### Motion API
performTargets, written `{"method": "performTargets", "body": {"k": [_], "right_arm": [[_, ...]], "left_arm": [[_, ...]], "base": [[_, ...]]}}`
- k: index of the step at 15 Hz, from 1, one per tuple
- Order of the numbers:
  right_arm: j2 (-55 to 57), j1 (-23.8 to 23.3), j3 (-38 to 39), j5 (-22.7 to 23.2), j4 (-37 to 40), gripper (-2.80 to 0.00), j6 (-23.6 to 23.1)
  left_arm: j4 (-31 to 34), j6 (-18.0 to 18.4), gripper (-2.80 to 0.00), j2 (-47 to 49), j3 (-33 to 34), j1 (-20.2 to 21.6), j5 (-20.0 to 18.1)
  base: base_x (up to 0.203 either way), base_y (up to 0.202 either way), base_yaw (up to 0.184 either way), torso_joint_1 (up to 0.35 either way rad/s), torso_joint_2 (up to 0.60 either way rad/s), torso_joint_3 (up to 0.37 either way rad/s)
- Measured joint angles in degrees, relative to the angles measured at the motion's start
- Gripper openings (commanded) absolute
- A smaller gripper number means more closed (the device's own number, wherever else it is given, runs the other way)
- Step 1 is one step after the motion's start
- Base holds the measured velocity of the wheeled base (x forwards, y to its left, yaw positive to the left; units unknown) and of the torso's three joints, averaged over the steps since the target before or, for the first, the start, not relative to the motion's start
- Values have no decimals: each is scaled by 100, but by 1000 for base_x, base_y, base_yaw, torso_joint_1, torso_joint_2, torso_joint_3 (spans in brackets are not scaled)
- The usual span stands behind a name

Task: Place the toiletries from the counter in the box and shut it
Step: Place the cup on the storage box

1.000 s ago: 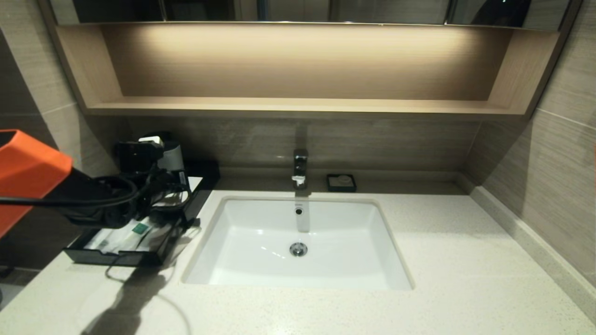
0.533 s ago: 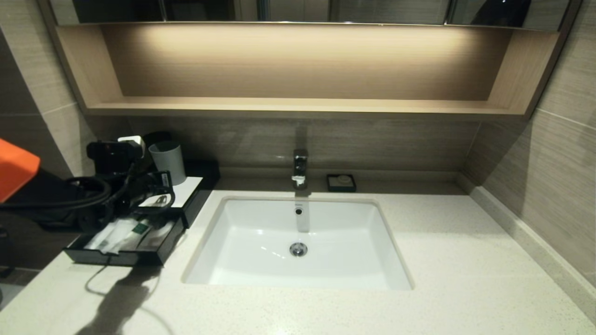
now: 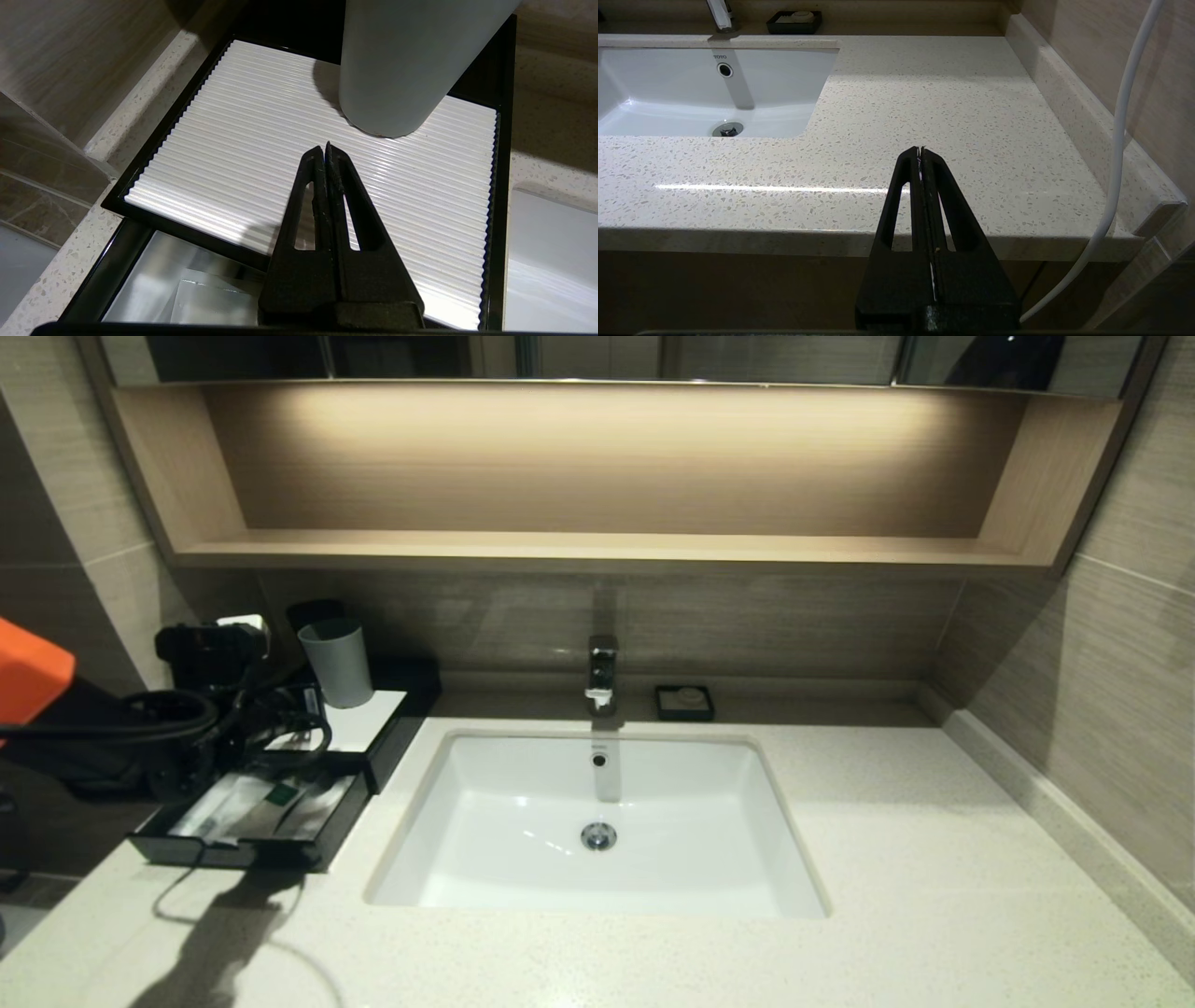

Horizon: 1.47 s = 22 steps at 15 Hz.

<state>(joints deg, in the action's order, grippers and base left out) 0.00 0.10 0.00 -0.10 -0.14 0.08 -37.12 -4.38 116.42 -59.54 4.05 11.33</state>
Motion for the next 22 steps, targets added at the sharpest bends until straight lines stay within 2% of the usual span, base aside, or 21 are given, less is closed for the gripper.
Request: {"method": "performTargets", "body": {"k": [13,22], "right_arm": [[0,-2,0,0,-2,-280,2],[0,0,0,-1,-1,-280,1]], "left_arm": [[-63,2,-280,728,-575,-22,-26],[-297,198,-280,1135,-1072,-54,-17]], "base": [[0,0,0,0,0,0],[0,0,0,0,0,0]]}}
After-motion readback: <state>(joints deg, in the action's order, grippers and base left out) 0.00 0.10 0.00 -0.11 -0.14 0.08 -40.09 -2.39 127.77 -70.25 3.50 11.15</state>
